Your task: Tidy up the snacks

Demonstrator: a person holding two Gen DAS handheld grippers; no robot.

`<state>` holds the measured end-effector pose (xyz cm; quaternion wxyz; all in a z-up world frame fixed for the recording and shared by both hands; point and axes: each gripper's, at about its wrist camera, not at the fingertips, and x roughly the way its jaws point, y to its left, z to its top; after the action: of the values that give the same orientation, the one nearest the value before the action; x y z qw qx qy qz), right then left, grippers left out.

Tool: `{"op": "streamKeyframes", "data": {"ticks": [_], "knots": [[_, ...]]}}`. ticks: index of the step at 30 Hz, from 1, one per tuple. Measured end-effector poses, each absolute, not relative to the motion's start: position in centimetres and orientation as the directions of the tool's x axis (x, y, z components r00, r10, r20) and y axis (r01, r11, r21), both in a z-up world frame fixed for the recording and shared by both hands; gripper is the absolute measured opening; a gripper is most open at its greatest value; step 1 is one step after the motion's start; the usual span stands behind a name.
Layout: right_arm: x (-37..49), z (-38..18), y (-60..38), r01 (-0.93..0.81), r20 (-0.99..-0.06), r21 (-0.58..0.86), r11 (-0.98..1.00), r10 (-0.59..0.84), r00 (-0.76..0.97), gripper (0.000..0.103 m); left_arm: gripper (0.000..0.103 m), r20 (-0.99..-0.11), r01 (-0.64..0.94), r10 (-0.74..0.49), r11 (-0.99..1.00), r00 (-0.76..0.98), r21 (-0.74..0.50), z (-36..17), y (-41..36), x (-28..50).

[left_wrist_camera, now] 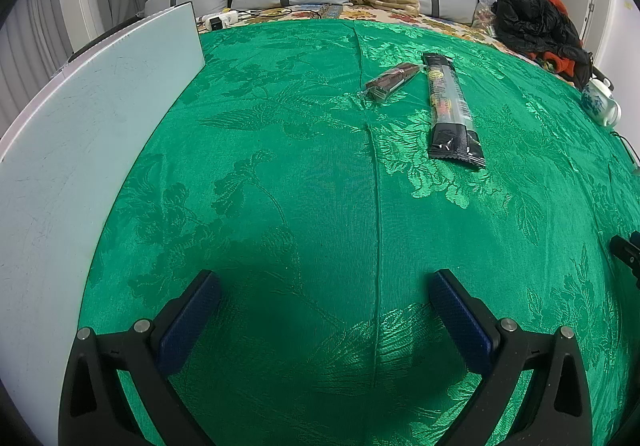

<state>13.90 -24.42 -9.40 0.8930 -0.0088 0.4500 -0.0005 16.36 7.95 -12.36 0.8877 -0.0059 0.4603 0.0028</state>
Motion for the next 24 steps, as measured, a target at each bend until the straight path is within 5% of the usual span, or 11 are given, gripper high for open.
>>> {"op": "streamKeyframes", "data": {"ticks": [6, 12, 24], "knots": [[14.2, -9.6, -24.5, 0.01, -0.811, -0.015, 1.0, -0.017, 0.584, 0.095, 0.103, -0.817, -0.01, -0.001, 1.0, 0.576, -0.008, -12.4, 8.0, 16.4], [16.2, -9.0, -22.8, -0.028, -0.876, -0.038, 0.999, -0.019, 0.482, 0.094, 0.103, -0.817, -0.01, -0.001, 1.0, 0.576, -0.008, -12.4, 8.0, 16.4], [27.0, -5.4, -10.3, -0.2, -0.874, 0.152, 0.968, 0.227, 0.43, 0.094, 0.103, -0.817, -0.01, -0.001, 1.0, 0.576, -0.008, -12.4, 8.0, 16.4]]}}
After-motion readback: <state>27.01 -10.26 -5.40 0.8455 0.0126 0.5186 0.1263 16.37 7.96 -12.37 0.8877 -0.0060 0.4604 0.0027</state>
